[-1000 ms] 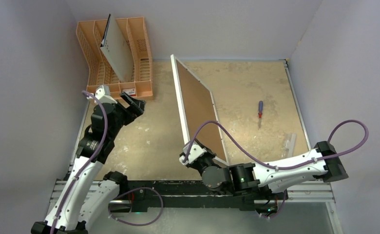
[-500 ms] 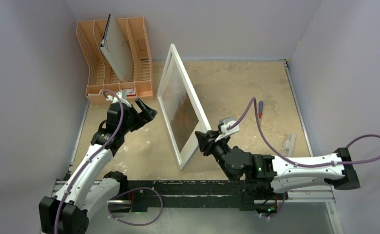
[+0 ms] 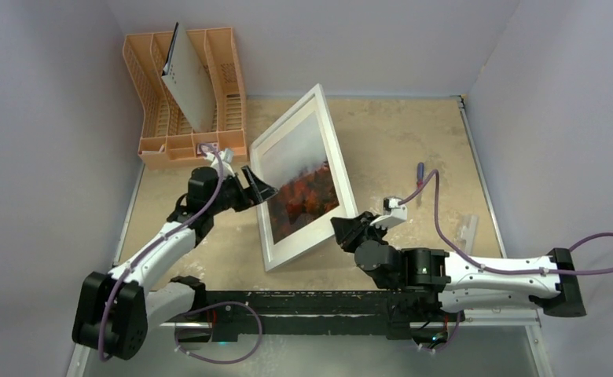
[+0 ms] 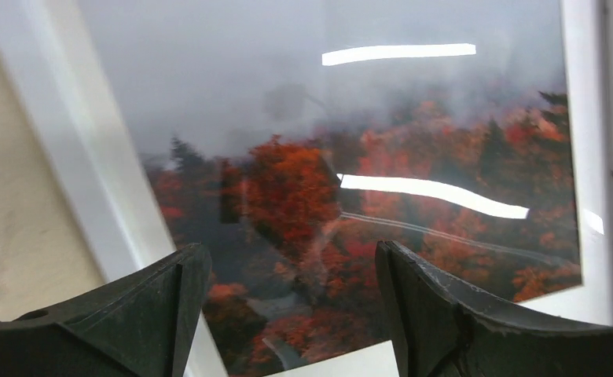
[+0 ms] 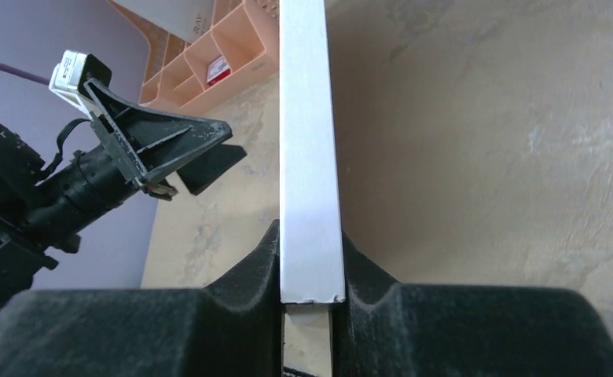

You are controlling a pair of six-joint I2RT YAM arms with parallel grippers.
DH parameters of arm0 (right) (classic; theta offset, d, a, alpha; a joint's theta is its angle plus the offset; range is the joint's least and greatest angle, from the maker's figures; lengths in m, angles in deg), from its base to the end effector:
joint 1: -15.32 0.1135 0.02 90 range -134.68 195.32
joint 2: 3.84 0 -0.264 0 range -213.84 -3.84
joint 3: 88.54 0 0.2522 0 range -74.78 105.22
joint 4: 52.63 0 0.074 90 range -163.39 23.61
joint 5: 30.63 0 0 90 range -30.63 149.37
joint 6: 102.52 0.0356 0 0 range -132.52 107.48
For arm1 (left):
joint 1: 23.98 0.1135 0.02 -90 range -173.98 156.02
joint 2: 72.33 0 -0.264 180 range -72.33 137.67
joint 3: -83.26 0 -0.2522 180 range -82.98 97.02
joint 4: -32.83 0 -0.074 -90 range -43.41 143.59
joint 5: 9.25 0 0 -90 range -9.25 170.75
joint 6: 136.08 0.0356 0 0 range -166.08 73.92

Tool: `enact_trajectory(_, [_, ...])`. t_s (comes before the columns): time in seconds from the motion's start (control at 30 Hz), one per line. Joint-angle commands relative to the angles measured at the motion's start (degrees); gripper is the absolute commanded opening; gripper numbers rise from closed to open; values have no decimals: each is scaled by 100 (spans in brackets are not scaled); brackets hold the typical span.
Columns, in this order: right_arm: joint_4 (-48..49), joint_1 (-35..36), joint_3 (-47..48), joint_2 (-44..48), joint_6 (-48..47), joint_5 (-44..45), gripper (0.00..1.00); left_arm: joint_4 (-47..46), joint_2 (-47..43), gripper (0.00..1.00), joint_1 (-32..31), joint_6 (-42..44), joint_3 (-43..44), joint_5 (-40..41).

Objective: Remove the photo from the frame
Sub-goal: Turn over the photo frame at the center of the board.

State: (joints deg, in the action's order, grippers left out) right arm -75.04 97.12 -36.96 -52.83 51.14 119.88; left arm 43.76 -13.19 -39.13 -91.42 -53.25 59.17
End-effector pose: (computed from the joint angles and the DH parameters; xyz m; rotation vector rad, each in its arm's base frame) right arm 0.0570 0.1785 0.2931 0.4149 1.7668 0.8358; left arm 0.2120 -0.0710 0.2242 -0.3152 2.1401 -1.0223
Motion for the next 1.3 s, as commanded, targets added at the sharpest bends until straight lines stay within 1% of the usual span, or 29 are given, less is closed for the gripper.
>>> enact_trajectory(0.0, [-1285, -15, -292, 83, 1497, 63, 0, -1359, 646, 79, -315, 364, 257, -1286])
enact_trajectory(0.1, [-1640, -15, -538, 211, 2152, -63, 0, -1217, 1145, 79, -882, 677, 581, -1147])
enact_trajectory(0.17, [-1680, -15, -746, 303, 2409, -168, 0, -1289, 1516, 77, -1192, 719, 689, -1060])
enact_trajectory(0.27, [-1782, -15, -917, 387, 2726, -238, 0, -1455, 1846, 76, -1498, 630, 753, -903])
enact_trajectory(0.37, [-2129, -15, -941, 403, 3006, -293, 0, -1264, 2071, 76, -1783, 711, 955, -831])
enact_trajectory(0.43, [-2272, -15, -1002, 423, 3105, -472, 0, -1007, 2272, 76, -1995, 833, 1153, -686])
enact_trajectory(0.57, [-2121, -15, -1065, 451, 2978, -584, 0, -764, 2737, 73, -2323, 925, 1325, -437])
enact_trajectory(0.67, [-2175, -15, -1059, 439, 3041, -731, 1, -861, 2895, 73, -2436, 838, 1281, -325])
enact_trajectory(0.77, [-2389, -15, -1116, 454, 3363, -827, 10, -759, 2990, 72, -2544, 840, 1350, -211])
enact_trajectory(0.87, [-2428, -15, -1225, 499, 3500, -930, 10, -587, 3047, 72, -2630, 924, 1418, -105])
enact_trajectory(1.0, [-2334, -15, -1454, 600, 3628, -1134, 8, -519, 3082, 72, -2674, 930, 1403, -100])
enact_trajectory(1.07, [-2250, -15, -1615, 700, 3732, -1190, 12, -500, 3070, 71, -2700, 931, 1391, -96])
enact_trajectory(1.2, [-2183, -15, -1965, 942, 3992, -1331, 10, -419, 3024, 71, -2731, 935, 1402, -131])
enact_trajectory(1.27, [-2159, -15, -2174, 1041, 4156, -1442, 13, -384, 2951, 71, -2753, 939, 1403, -151])
